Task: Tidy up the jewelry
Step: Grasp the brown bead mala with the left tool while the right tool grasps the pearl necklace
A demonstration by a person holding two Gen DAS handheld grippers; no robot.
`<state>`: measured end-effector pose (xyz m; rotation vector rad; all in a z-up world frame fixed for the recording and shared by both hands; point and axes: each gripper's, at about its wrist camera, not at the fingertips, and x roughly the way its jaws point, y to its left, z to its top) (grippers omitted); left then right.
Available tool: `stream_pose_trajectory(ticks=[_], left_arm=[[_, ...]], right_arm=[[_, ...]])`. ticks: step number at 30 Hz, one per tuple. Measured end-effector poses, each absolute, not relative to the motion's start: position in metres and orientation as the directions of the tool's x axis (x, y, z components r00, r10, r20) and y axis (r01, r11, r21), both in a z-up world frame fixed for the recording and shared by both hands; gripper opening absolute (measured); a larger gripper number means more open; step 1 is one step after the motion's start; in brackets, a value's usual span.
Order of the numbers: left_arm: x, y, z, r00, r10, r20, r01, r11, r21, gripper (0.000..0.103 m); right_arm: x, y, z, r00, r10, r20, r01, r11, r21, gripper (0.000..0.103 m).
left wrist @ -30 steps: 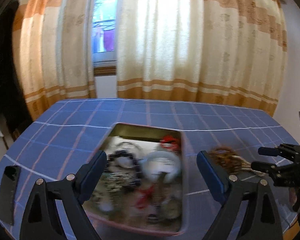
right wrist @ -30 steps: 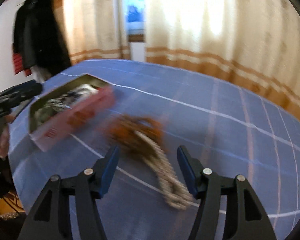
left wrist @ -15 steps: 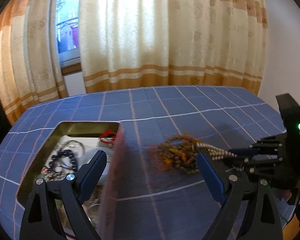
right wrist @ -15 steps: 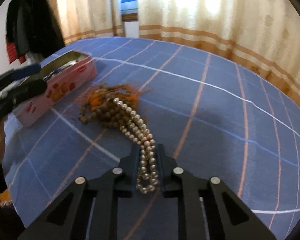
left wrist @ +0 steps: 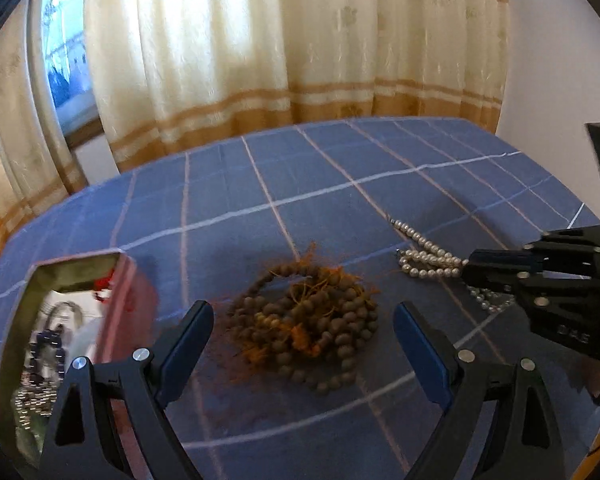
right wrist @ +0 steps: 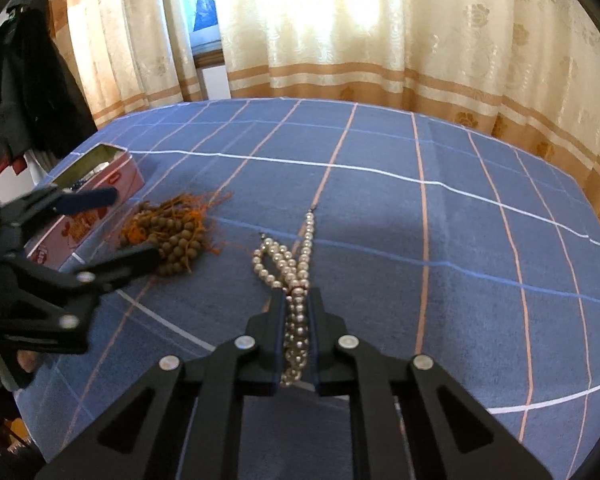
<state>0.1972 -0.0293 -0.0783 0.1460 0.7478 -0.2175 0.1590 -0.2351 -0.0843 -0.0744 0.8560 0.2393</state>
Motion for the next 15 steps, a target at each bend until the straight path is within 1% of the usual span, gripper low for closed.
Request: stream_pose_trajectory(ticks=[1,2,3,6,9,11,12,13,14,15], left_arm=[[0.200,-0.030,-0.080,0.701,-0.144,-0.699,0.248,0.967,0.050,0.092],[0.202,-0.030,-0.081,0.692,-0.152,-0.706,0.254,0.966,0.040,0.092],[0.202,-0.031,-0.082,0.690,-0.157,-0.707,0.253,0.967,0.031,0.091],[0.203,-0.029,-0.083,0.681,-0.157,-0.716,0.247,0.969,0.023,0.090],[0.207,-0.029,-0.088,0.654,-0.169,-0.738,0.259,0.966,0.008,0.068],[0.207,-0.031,-0.088,0.650,-0.172,-0.740,0.266,0.964,0.010,0.068],[0.206,-0.032,-0.088,0.649,-0.175,-0.740,0.271,0.963,0.009,0.066],[0.205,-0.032,-0.088,0.651,-0.176,-0.739,0.271,0.962,0.010,0.057],[0.205,-0.032,-0.087,0.653,-0.176,-0.736,0.271,0.962,0.010,0.051],[0.203,-0.033,-0.087,0.656,-0.183,-0.732,0.278,0.961,0.009,0.045]], right_arm=[[0.160,-0.237,-0.084,0.628,0.189,-0.755,-0.234,0.971,0.049,0.025],[0.161,-0.241,-0.084,0.625,0.193,-0.756,-0.225,0.972,0.062,0.030],[0.162,-0.244,-0.084,0.623,0.192,-0.758,-0.215,0.974,0.070,0.038],[0.162,-0.243,-0.084,0.621,0.202,-0.757,-0.223,0.972,0.077,0.039],[0.162,-0.238,-0.086,0.611,0.199,-0.766,-0.236,0.970,0.063,0.039],[0.166,-0.234,-0.089,0.593,0.194,-0.782,-0.246,0.968,0.054,0.039],[0.166,-0.233,-0.090,0.590,0.187,-0.786,-0.246,0.968,0.045,0.039],[0.166,-0.231,-0.091,0.590,0.178,-0.787,-0.248,0.968,0.034,0.040],[0.166,-0.230,-0.091,0.591,0.172,-0.788,-0.252,0.968,0.022,0.041],[0.165,-0.227,-0.091,0.594,0.156,-0.790,-0.252,0.968,0.001,0.037]])
